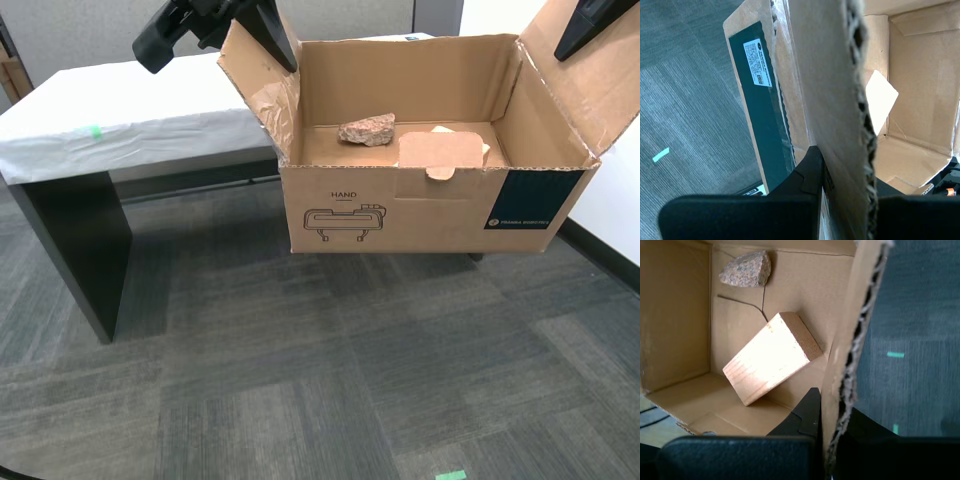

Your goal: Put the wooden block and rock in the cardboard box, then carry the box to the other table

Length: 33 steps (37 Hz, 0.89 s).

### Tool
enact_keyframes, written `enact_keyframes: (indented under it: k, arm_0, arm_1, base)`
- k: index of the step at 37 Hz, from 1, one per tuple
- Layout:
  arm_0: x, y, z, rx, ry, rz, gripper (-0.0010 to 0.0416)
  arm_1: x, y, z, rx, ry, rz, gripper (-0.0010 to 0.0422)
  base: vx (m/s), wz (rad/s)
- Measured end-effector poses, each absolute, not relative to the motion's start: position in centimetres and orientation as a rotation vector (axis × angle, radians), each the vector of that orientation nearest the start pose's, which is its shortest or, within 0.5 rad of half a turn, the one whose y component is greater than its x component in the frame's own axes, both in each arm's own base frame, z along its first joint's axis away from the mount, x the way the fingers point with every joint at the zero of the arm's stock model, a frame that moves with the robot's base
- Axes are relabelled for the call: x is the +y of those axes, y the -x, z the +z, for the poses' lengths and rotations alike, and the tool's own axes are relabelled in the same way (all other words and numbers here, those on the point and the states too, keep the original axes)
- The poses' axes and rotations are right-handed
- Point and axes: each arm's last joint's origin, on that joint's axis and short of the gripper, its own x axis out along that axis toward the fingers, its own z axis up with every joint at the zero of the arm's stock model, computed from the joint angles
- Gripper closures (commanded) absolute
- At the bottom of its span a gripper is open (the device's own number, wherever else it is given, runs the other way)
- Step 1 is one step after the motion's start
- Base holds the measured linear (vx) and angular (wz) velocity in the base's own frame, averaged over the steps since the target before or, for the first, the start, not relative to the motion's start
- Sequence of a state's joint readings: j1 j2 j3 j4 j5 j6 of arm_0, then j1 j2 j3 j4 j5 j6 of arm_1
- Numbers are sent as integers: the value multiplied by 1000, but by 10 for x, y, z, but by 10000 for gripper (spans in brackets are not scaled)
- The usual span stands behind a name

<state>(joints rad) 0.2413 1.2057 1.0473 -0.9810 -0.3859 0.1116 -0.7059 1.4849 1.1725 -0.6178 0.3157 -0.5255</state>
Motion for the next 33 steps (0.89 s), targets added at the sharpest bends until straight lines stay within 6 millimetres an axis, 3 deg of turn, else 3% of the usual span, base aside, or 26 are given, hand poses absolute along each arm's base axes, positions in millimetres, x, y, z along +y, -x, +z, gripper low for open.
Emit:
enact_keyframes:
  k: [33]
  arm_0:
    - [62,-206,284,1208,-177,487,406]
  arm_1:
    - [-207,-229,275,1074,156,-755,412]
  base:
    - [147,94]
